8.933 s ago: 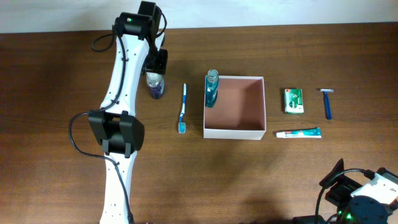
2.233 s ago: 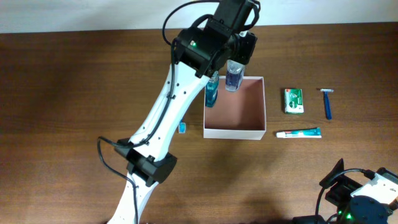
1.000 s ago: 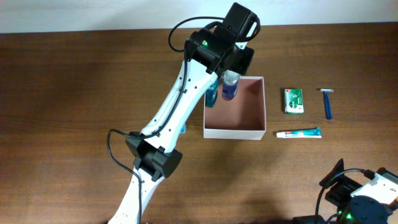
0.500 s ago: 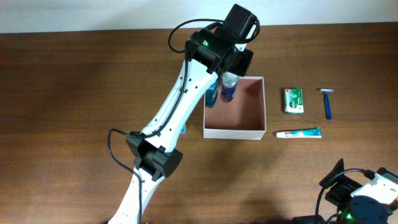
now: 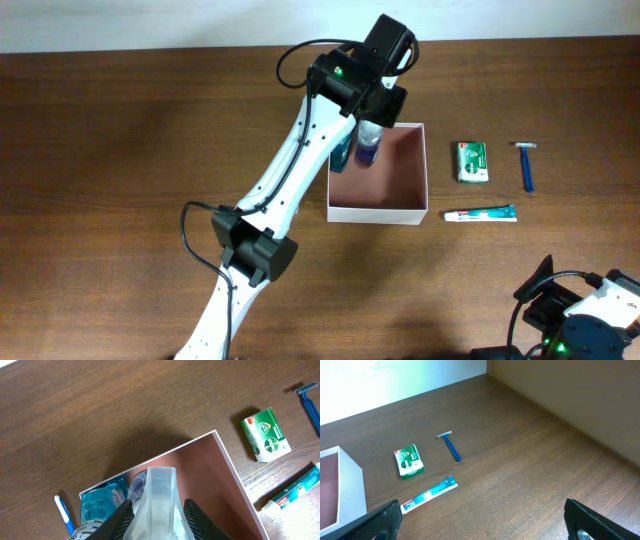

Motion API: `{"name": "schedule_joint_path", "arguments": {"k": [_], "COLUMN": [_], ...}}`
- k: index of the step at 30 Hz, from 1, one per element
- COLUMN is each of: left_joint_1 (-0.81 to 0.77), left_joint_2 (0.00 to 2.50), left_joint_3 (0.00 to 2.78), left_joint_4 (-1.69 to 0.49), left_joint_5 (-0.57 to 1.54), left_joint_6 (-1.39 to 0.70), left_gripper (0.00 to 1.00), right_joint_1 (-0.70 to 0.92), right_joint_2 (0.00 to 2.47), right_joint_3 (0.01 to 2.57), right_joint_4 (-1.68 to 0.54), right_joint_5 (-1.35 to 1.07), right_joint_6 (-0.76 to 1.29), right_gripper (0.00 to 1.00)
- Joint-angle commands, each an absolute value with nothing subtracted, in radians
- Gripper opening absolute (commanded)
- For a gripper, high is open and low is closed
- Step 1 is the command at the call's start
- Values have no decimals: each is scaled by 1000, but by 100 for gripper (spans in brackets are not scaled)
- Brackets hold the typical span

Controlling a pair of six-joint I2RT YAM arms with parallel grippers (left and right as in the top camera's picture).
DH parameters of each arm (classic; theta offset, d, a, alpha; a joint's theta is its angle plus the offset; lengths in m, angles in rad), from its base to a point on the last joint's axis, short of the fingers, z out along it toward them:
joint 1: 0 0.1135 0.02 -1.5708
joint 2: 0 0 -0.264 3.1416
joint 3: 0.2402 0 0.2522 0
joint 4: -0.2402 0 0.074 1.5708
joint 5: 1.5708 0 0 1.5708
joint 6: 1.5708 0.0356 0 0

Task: Pack container
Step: 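Lower the pump bottle into the box beside the Listerine bottle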

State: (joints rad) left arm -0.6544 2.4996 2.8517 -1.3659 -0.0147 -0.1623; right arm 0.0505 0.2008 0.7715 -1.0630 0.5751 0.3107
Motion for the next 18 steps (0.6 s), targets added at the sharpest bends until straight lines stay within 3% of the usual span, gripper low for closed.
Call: {"name": "schedule_joint_path", "arguments": {"k": [1,18], "left_joint_1": [-658,-660], "left_joint_2": [2489,2504], "left_joint_3": [2862,2861], "left_joint_4": [-1356,-1370], "left_joint_5": [-22,-23], "left_joint_6": [-175,-175], "left_gripper": [33,34], "right_joint_1": [58,58], "right_joint_2": [193,193], "right_joint_3": [783,783], "right_joint_4": [-1060,-1060], "right_joint_5": [576,576], "right_joint_6": [316,316], "right_gripper": [99,99]}}
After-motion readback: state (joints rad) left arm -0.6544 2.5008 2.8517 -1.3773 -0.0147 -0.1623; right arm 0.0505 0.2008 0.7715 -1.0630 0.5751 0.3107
